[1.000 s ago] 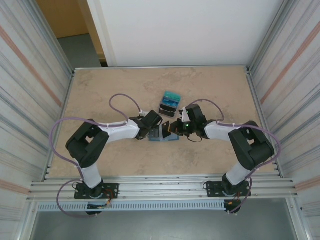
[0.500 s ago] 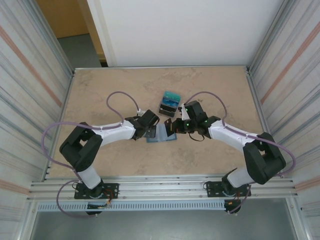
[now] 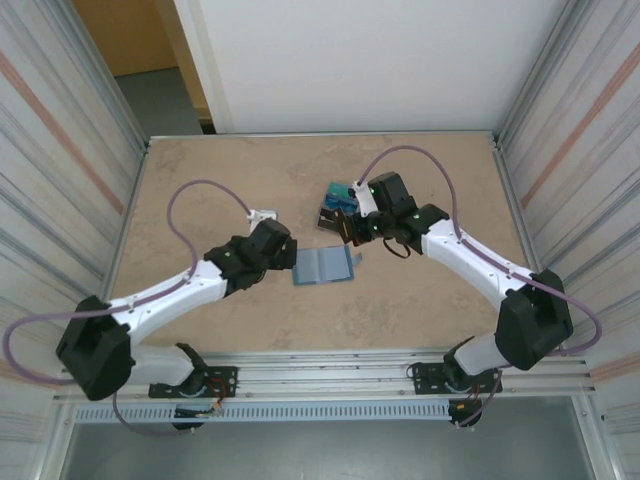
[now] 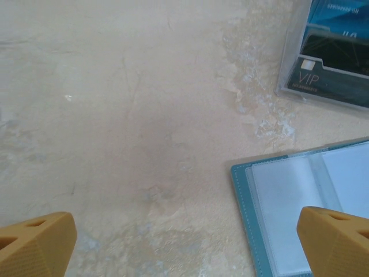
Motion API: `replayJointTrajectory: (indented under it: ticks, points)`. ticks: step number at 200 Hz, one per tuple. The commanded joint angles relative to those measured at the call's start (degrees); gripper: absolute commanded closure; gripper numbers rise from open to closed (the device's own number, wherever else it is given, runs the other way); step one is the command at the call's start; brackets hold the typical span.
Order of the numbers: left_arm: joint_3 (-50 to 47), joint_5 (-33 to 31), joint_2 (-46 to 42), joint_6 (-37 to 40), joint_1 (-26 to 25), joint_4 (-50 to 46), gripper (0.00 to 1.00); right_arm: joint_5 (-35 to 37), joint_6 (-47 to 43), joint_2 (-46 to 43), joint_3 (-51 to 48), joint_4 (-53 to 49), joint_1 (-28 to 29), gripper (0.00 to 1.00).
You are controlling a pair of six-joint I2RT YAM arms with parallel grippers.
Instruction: Take the credit cards out of the card holder
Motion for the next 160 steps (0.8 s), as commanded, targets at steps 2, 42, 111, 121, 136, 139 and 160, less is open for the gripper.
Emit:
replayJointTrajectory:
  ticks: [2, 42, 111, 121, 136, 139, 160]
  points:
    - [-3.24, -3.39, -5.81, -2.36, 0.44, -1.41, 0.01, 0.84, -8.92, 2.75, 4.05, -3.15, -1.13, 0.95]
    - [-7.70, -5.84, -14.23, -4.36, 0.49, -2.60, 0.01, 0.04, -16.19, 8.42, 9.36, -3.85, -2.54, 0.94]
    - [-9.57, -5.67, -17.49, -4.78, 1.93, -3.83, 0.01, 0.77, -26.74, 20.78, 19.70, -7.29, -3.24, 0.93]
    - [-9.57, -5.33, -17.25, -4.95, 2.32, -3.84, 0.01, 0.81, -28.03, 22.12, 20.76, -7.64, -3.24, 0.93]
    - [-9.56, -4.91, -16.87, -4.93, 2.67, -3.92, 0.01, 1.22, -29.70, 23.79, 21.75, -7.82, -3.33, 0.93]
    - [-9.54, -4.84, -16.86, -4.89, 2.68, -3.92, 0.01, 1.33, -30.05, 24.07, 21.92, -7.90, -3.33, 0.93]
    - [-9.52, -4.59, -16.79, -5.06, 3.02, -4.01, 0.01, 2.38, -31.67, 25.93, 23.52, -9.33, -3.51, 0.93]
